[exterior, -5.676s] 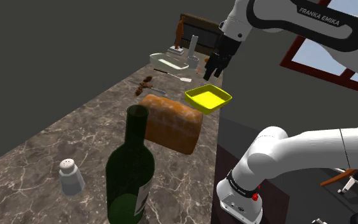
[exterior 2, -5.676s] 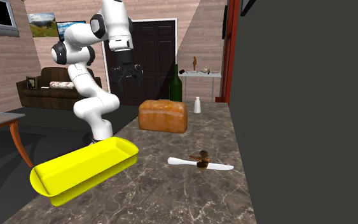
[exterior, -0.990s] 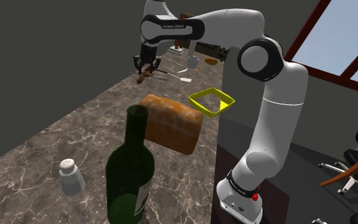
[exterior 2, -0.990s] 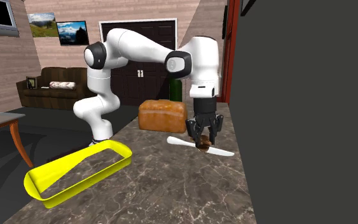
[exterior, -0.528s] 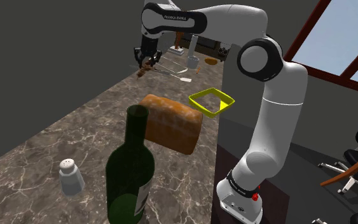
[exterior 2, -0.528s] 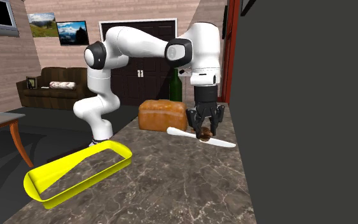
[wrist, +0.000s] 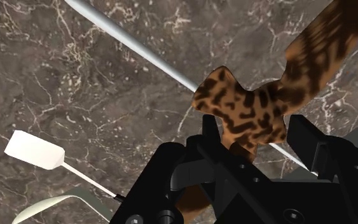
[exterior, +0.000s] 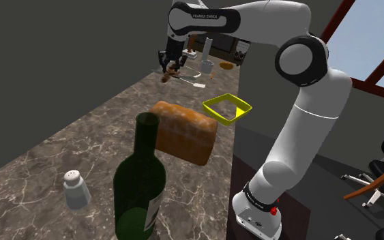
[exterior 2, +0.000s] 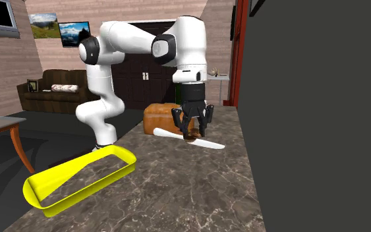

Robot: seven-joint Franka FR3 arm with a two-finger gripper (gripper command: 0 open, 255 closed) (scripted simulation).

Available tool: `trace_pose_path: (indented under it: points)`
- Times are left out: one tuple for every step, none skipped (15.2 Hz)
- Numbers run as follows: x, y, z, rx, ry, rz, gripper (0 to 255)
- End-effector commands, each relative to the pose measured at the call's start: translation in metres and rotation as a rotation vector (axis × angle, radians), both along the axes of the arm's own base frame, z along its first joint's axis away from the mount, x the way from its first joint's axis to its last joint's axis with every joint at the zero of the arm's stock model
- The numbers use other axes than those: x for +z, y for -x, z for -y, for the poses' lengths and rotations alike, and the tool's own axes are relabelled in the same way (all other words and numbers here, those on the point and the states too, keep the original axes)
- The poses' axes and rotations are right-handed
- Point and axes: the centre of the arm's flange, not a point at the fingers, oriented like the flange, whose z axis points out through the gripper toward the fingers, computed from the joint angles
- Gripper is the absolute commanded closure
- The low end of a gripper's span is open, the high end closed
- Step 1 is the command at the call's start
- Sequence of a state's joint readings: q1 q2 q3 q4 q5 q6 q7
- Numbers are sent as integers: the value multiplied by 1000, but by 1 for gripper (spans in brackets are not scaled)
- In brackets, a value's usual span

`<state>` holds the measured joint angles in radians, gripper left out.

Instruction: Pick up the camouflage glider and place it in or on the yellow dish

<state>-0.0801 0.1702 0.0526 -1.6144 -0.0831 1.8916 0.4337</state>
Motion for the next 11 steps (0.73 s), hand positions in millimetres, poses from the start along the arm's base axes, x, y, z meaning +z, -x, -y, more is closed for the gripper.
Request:
trace_pose_path:
  points:
    - [1,21,18,1,0,0,255]
    - [2,31,27,1,0,0,255]
    - [2,41,35,1,0,0,255]
    - [2,51,44,1,0,0,255]
    - [2,61,53,1,0,0,255]
    - [3,71,62,1,0,0,255]
    - [3,80,71,1,0,0,255]
    - [3,90,79,1,0,0,255]
    - [3,100,88,1,0,0,255]
    - [4,110,97,1,0,0,255]
    - [4,120,106,1,0,0,255]
